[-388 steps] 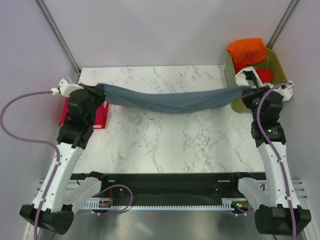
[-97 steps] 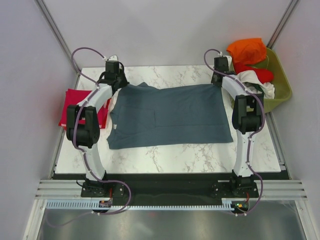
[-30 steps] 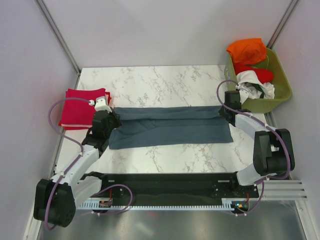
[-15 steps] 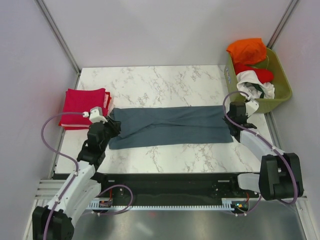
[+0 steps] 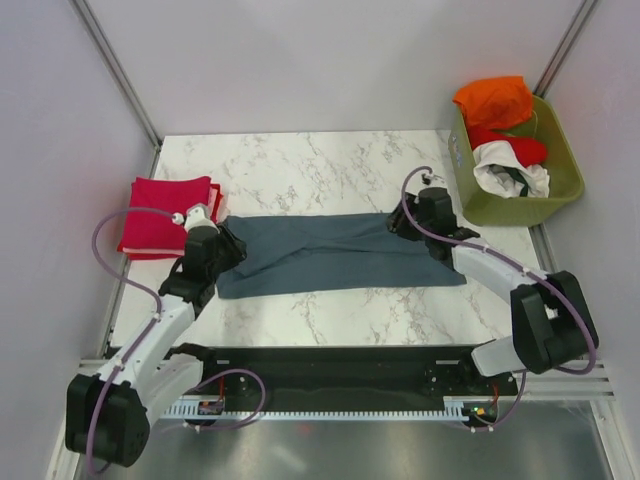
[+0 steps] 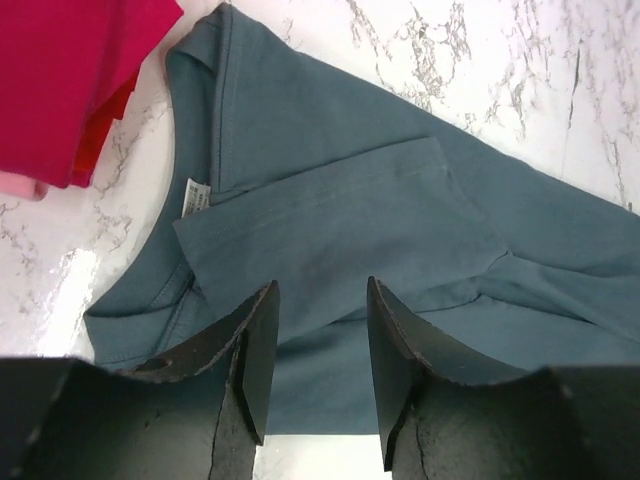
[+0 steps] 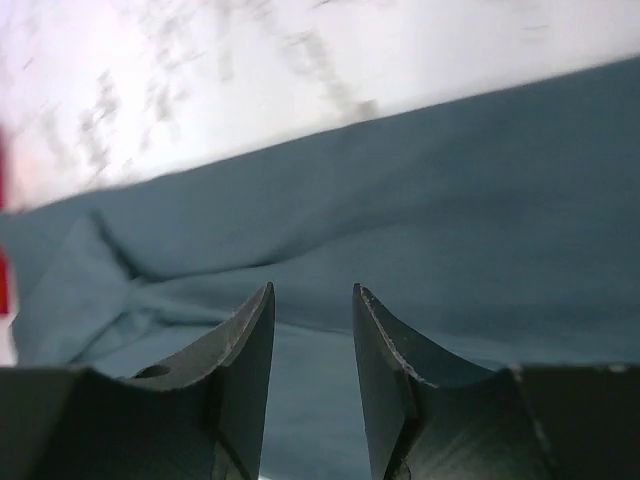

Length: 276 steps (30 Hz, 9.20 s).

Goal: Fold and stack the t-shirts
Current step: Fold the tshirt

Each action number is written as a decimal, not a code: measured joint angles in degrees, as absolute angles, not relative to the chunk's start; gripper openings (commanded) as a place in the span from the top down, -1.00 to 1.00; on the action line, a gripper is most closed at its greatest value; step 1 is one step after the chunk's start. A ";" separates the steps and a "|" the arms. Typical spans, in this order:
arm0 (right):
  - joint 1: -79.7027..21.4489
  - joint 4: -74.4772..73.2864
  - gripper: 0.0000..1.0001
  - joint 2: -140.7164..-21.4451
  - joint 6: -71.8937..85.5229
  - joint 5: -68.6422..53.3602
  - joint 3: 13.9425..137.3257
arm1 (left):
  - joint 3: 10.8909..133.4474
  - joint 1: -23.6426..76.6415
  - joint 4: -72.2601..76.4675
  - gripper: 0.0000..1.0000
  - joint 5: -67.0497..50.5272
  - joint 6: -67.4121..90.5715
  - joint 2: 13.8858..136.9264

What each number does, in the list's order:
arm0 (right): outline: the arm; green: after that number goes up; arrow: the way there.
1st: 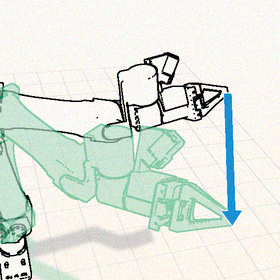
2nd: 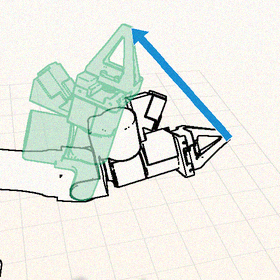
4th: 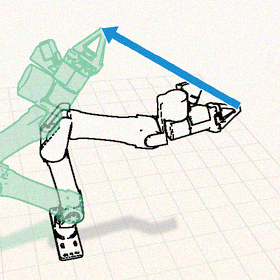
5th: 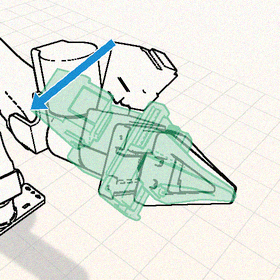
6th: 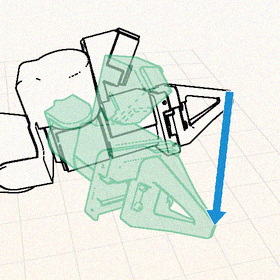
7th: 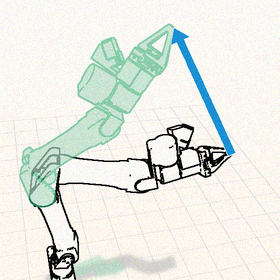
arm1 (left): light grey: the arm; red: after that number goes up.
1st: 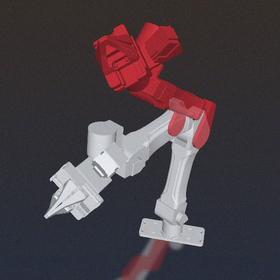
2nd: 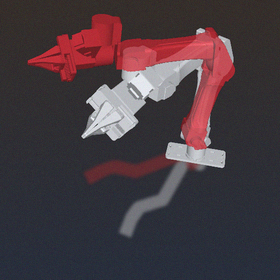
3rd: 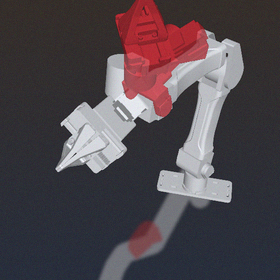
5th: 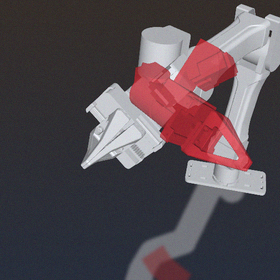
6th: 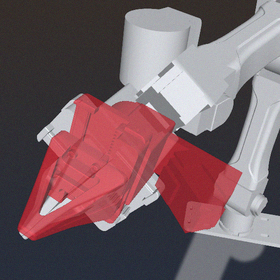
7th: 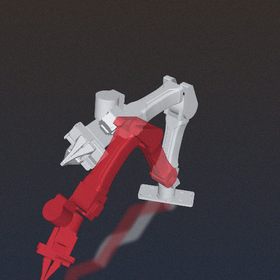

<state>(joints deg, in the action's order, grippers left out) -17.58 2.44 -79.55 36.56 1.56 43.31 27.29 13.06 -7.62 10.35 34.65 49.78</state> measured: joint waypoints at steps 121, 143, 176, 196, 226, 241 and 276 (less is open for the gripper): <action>-40.53 24.67 -0.04 -129.45 47.40 -48.51 76.77 | 81.76 10.20 -39.59 0.15 11.94 43.99 114.56; -43.51 8.21 0.00 -104.03 34.83 -37.67 64.14 | 80.27 10.74 -40.64 0.14 11.86 42.70 109.21; -48.18 -5.67 0.49 -108.20 36.62 -16.88 64.36 | 46.04 11.38 -28.08 -0.06 5.54 42.72 77.19; -48.16 -4.73 0.66 -108.20 37.85 -18.09 63.66 | 45.52 11.38 -27.16 0.08 8.93 42.74 79.99; -47.75 -4.67 0.67 -108.20 37.95 -18.24 63.44 | 43.64 11.38 -27.40 0.95 10.33 42.33 78.11; -43.81 -5.96 0.63 -108.20 38.92 -26.04 63.02 | 40.99 11.77 -30.50 0.95 7.16 42.35 65.93; -41.80 -8.54 0.53 -108.49 38.52 -30.06 63.86 | 37.41 12.43 -35.05 0.95 1.32 42.17 60.77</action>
